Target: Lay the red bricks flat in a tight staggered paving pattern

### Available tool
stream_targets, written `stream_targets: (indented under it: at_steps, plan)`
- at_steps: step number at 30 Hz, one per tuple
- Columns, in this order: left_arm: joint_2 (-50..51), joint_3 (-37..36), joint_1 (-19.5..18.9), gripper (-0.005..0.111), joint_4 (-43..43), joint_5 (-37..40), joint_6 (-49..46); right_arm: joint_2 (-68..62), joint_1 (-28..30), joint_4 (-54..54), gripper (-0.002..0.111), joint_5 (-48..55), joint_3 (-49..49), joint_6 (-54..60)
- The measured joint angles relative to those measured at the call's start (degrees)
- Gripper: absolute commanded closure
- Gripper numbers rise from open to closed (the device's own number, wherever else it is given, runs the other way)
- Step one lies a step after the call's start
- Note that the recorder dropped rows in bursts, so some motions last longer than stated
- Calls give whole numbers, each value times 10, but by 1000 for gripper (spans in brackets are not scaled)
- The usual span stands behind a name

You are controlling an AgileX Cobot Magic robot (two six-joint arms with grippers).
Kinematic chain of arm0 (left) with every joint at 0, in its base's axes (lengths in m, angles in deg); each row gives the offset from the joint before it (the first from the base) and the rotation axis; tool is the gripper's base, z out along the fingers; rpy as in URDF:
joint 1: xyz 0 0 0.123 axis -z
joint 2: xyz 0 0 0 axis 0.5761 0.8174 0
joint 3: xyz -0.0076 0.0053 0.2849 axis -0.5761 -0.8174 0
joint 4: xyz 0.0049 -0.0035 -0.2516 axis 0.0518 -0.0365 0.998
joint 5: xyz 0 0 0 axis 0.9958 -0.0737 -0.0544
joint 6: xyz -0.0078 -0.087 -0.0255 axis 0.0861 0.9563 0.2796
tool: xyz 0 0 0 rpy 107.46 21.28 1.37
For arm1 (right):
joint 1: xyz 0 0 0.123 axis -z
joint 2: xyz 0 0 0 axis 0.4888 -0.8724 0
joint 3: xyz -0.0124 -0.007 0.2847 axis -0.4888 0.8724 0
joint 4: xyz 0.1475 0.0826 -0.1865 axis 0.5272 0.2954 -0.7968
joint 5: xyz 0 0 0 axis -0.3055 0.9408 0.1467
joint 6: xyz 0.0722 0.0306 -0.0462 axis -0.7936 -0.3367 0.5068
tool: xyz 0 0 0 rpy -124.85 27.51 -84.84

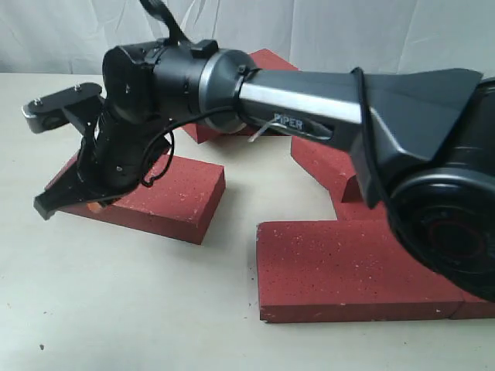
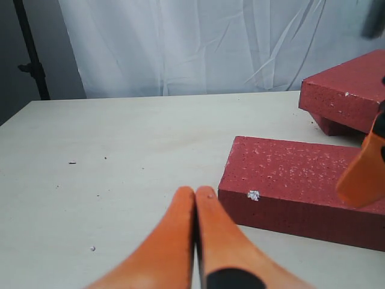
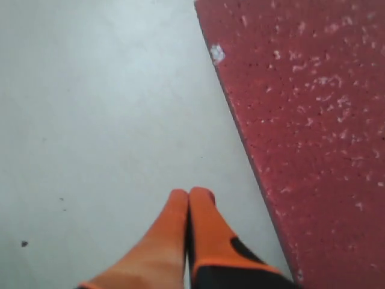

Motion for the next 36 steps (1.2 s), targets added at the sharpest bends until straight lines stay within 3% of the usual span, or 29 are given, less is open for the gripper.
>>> stream_targets:
  at_steps: [7,24,36]
  plan:
    - [0,0,0,107,0,0,0,-37,4,-32,109,23,-1,-27]
    - [0,0,0,107,0,0,0,-37,96,-43,109,126,-2,-47]
    - [0,0,0,107,0,0,0,-9,96,12,109,60,-3,-37]
